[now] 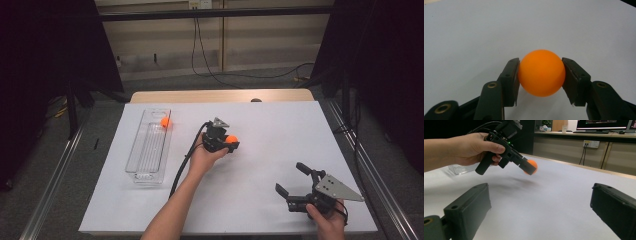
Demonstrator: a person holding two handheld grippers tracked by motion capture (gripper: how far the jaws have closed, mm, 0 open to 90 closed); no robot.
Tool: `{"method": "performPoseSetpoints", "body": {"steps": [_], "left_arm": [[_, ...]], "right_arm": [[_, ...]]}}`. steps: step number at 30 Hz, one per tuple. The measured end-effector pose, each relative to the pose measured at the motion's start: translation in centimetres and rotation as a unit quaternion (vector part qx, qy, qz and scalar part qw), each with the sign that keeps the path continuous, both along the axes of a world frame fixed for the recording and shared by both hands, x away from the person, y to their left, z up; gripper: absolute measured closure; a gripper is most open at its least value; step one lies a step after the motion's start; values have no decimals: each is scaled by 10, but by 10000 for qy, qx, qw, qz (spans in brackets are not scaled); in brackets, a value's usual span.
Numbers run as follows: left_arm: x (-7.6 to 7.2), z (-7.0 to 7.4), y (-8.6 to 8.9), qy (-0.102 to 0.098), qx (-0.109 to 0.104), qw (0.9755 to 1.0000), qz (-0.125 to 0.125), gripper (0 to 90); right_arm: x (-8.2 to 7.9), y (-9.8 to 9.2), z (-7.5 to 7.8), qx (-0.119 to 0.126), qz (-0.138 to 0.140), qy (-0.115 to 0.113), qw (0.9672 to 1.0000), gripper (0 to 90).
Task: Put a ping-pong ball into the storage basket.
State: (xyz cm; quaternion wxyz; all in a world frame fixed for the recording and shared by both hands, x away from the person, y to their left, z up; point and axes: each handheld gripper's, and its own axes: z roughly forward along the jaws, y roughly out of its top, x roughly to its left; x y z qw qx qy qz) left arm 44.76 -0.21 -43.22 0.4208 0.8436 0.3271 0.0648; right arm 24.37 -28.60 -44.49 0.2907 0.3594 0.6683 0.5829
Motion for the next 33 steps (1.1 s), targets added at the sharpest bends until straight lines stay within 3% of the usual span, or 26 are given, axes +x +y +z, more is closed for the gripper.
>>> {"method": "performPoseSetpoints", "body": {"steps": [8, 23, 33], "left_arm": [[-4, 2, 7, 110, 22, 9999, 23, 508], [-11, 9, 18, 107, -62, 9999, 74, 508], [-14, 11, 26, 155, 26, 9999, 54, 507]], "right_arm": [[0, 0, 0, -28, 4, -6, 10000, 23], [0, 0, 0, -39, 6, -12, 10000, 23], [0, 1, -1, -55, 5, -19, 10000, 23]]}}
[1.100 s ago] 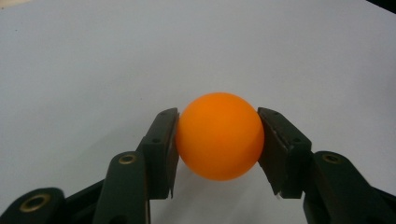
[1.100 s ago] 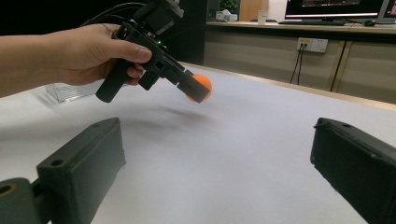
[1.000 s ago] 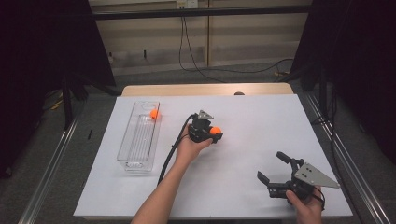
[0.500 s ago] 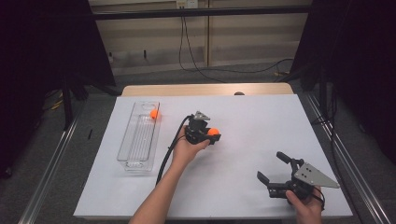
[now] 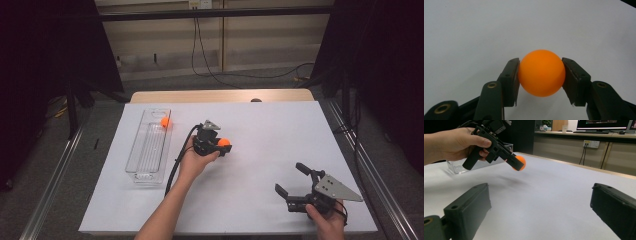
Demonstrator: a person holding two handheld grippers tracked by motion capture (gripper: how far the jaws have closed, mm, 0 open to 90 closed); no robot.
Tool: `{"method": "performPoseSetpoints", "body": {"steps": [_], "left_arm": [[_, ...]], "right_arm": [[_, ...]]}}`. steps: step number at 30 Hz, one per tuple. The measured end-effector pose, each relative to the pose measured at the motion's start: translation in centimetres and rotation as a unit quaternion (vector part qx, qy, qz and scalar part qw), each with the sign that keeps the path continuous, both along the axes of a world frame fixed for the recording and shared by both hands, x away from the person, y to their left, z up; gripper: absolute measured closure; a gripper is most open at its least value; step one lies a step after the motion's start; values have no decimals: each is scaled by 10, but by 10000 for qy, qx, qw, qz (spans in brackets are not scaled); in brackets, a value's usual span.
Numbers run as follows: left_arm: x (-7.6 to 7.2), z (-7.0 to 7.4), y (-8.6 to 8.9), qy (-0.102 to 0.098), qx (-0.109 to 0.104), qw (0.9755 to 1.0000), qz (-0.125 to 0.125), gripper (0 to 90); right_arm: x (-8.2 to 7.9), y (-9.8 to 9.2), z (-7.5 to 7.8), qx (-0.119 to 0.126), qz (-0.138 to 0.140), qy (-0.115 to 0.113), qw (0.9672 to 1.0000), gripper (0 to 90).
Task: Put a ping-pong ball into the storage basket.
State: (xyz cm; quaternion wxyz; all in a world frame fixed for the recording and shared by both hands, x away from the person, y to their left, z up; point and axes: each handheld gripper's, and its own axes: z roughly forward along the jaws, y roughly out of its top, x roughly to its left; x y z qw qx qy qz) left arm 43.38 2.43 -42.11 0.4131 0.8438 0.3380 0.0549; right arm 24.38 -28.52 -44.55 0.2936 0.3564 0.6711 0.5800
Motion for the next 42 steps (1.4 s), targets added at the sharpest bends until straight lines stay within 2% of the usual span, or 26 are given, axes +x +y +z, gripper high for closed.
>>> {"method": "performPoseSetpoints", "body": {"steps": [13, 15, 23, 30, 32, 42], "left_arm": [[-4, 3, 8, 71, -78, 9999, -25, 506], [-5, 3, 9, 56, -21, 10000, -53, 506], [-7, 4, 18, 51, -20, 10000, -28, 506], [-8, 5, 27, 109, 18, 9999, 0, 505], [-8, 5, 28, 127, -15, 9999, 27, 504], [-8, 6, 32, 124, 85, 9999, 56, 505]], "right_arm": [[-1, 3, 0, -10, 60, -8, 10000, 23], [0, 2, 0, -10, 59, -10, 10000, 23], [0, 2, 0, -46, 58, -11, 10000, 23], [0, 2, 0, -45, 48, -15, 10000, 23], [0, 2, 0, -71, 47, -16, 10000, 23], [-1, 3, 0, -60, 43, -2, 10000, 23]]}}
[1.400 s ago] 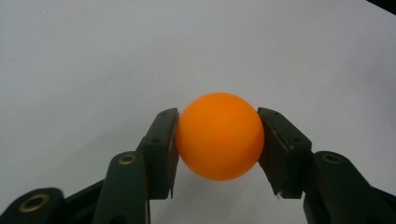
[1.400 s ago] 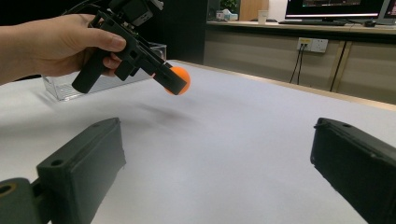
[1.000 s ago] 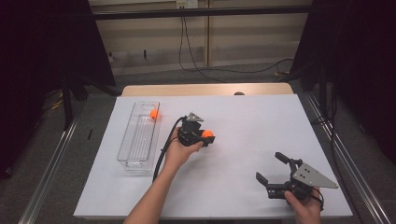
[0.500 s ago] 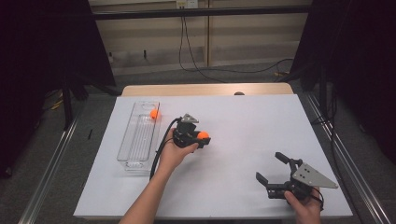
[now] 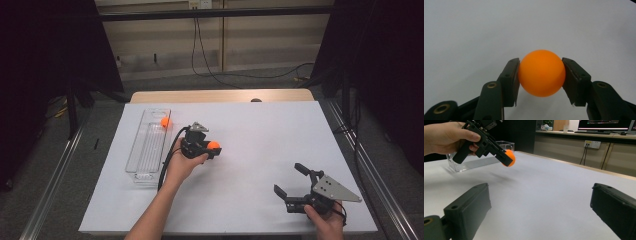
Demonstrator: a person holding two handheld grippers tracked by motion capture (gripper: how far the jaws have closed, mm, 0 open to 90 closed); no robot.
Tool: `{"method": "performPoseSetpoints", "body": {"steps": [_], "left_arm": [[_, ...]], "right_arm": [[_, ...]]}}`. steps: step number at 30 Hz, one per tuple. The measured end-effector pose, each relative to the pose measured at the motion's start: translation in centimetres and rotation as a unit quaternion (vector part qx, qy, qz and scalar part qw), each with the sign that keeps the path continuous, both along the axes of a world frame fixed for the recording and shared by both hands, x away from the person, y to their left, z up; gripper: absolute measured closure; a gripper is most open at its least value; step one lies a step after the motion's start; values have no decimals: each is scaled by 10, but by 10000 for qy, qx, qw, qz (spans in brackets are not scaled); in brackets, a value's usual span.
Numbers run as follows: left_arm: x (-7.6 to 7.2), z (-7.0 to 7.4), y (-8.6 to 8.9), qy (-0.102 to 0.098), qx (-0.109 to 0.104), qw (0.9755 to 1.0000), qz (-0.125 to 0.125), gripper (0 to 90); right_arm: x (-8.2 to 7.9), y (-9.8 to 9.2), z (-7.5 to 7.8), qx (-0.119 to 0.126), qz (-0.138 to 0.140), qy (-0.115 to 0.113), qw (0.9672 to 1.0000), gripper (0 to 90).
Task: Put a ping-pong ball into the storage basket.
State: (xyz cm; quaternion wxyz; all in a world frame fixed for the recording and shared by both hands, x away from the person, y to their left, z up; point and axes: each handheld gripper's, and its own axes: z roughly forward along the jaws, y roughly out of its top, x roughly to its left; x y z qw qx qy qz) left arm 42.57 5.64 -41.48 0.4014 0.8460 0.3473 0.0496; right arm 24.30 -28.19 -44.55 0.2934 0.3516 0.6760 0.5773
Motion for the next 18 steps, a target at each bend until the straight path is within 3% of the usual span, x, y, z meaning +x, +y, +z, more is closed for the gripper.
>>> {"method": "performPoseSetpoints", "body": {"steps": [18], "left_arm": [[0, 6, 10, -50, 23, 9999, 94, 505]], "right_arm": [[0, 0, 0, -31, 0, -16, 10000, 23]]}}
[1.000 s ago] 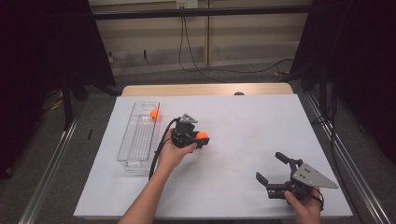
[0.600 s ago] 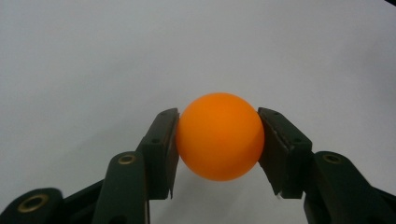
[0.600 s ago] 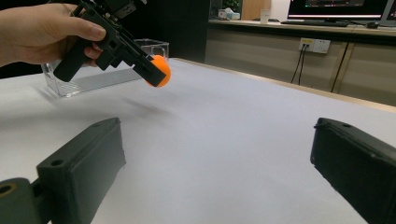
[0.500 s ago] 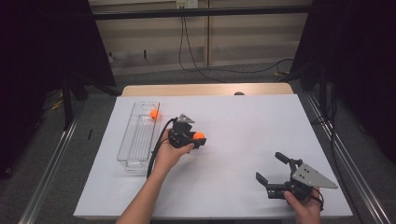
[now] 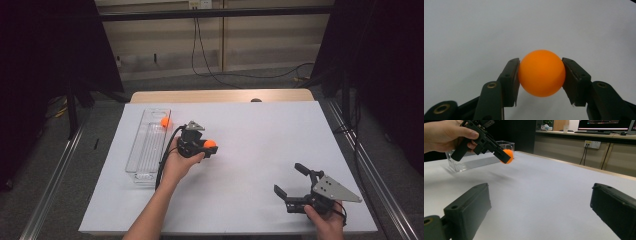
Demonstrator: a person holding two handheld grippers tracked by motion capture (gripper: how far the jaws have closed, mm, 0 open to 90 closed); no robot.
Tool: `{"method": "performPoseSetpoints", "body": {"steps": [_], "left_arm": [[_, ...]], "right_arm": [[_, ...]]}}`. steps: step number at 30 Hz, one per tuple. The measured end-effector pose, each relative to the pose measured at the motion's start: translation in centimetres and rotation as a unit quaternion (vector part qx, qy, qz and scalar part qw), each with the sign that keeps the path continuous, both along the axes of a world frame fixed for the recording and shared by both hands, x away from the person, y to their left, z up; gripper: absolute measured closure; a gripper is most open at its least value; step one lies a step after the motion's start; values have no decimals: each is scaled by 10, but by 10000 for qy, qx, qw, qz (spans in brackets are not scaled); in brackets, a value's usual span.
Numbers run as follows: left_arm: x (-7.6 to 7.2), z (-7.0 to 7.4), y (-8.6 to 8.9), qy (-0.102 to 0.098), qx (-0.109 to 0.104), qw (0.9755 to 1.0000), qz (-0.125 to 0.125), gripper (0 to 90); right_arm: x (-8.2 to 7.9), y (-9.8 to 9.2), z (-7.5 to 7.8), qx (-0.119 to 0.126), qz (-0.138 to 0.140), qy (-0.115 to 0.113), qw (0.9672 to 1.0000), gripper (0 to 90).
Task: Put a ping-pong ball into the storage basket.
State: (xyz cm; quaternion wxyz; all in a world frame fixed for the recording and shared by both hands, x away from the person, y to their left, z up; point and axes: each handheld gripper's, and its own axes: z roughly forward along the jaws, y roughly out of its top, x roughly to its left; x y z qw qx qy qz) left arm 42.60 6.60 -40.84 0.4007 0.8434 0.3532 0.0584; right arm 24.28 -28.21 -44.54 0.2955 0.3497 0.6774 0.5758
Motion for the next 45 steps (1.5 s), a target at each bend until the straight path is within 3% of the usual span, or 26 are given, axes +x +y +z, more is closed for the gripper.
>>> {"method": "performPoseSetpoints", "body": {"steps": [45], "left_arm": [[1, 10, 22, 68, -160, 9994, 303, 505]], "right_arm": [[-1, 0, 1, 22, 11, -20, 10000, 24]]}}
